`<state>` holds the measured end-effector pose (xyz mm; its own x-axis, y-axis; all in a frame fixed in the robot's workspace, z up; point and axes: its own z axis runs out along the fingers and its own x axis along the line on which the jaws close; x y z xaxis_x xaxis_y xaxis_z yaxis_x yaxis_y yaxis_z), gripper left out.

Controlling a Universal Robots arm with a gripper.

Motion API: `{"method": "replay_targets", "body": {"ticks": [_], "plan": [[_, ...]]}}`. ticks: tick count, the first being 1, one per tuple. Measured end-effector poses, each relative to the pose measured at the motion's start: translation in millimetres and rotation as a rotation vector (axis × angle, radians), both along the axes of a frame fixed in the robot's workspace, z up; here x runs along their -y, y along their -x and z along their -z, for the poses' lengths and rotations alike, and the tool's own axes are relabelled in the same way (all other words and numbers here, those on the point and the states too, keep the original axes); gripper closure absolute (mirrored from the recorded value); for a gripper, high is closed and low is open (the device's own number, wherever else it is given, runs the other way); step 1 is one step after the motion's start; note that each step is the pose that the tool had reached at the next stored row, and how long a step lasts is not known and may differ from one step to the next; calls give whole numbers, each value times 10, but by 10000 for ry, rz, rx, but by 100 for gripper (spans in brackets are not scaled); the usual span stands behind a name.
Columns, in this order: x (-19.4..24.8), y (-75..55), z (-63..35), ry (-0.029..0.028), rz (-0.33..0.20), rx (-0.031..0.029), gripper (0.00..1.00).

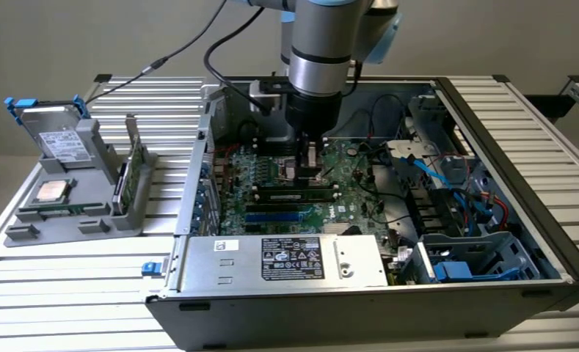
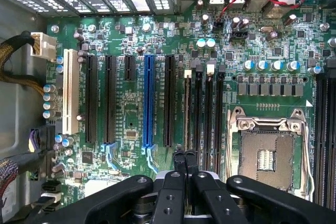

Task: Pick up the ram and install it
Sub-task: 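Press down the ram until it locks into place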

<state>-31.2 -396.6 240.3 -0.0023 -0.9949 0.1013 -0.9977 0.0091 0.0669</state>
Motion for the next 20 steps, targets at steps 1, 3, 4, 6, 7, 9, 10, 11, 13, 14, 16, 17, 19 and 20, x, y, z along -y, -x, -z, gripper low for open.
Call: {"method": "replay_targets", "body": {"ticks": [1, 3, 4, 6, 7, 9, 10, 11, 13, 14, 16, 17, 19, 20], "plan": [[0, 0, 0, 0, 124, 0, 90], [0, 0, -1, 1, 395, 0, 90], [0, 0, -1, 1, 529, 0, 90], [0, 0, -1, 0, 806, 0, 90], [0, 0, -2, 1, 949, 0, 90], [0, 0, -2, 1, 1232, 0, 90], [0, 0, -2, 0, 1376, 1, 90], [0, 0, -2, 1, 1518, 0, 90], [0, 0, -2, 0, 1810, 0, 90], [0, 0, -2, 0, 1973, 1, 90], [0, 0, -2, 1, 2269, 0, 90], [0, 0, -2, 0, 2421, 0, 90], [0, 0, -2, 0, 2710, 0, 90], [0, 0, -2, 0, 2858, 0, 90]]}}
